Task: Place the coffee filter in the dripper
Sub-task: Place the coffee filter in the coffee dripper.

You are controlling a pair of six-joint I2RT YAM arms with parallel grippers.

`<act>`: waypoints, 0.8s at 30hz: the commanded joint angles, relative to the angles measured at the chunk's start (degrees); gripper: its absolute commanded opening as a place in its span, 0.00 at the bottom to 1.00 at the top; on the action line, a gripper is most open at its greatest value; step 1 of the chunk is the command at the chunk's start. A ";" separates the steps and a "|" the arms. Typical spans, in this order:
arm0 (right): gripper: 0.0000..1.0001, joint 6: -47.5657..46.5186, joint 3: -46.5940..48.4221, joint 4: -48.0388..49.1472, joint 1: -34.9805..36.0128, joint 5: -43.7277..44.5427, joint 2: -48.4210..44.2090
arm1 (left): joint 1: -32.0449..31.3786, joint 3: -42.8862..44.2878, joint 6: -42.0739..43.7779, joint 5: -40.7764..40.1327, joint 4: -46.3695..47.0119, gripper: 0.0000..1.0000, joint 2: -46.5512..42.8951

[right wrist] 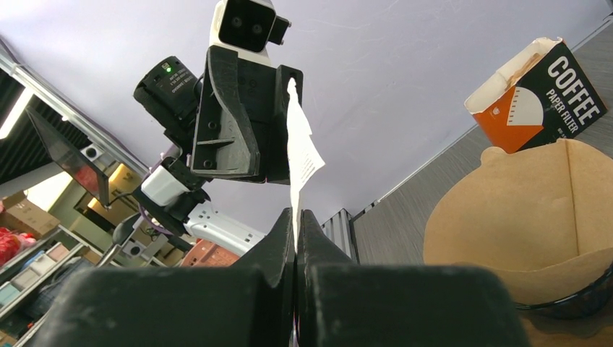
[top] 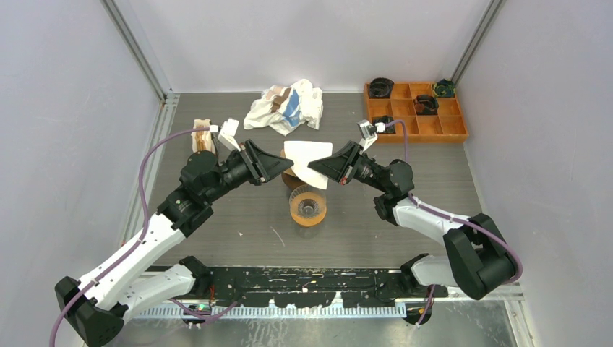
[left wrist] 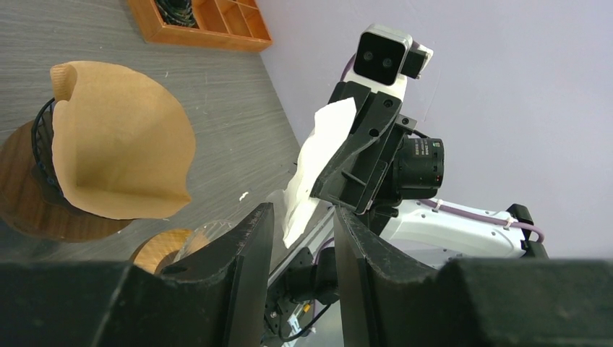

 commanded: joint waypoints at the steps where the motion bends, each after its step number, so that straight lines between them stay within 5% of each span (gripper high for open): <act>1: 0.01 0.20 0.73 3.98 -0.22 -0.59 0.17 | -0.20 3.01 1.86 0.13 2.31 0.38 -1.07; 24: 0.01 -0.07 0.55 3.94 -0.25 -0.26 0.96 | -0.20 2.87 0.08 2.57 3.95 0.37 -1.45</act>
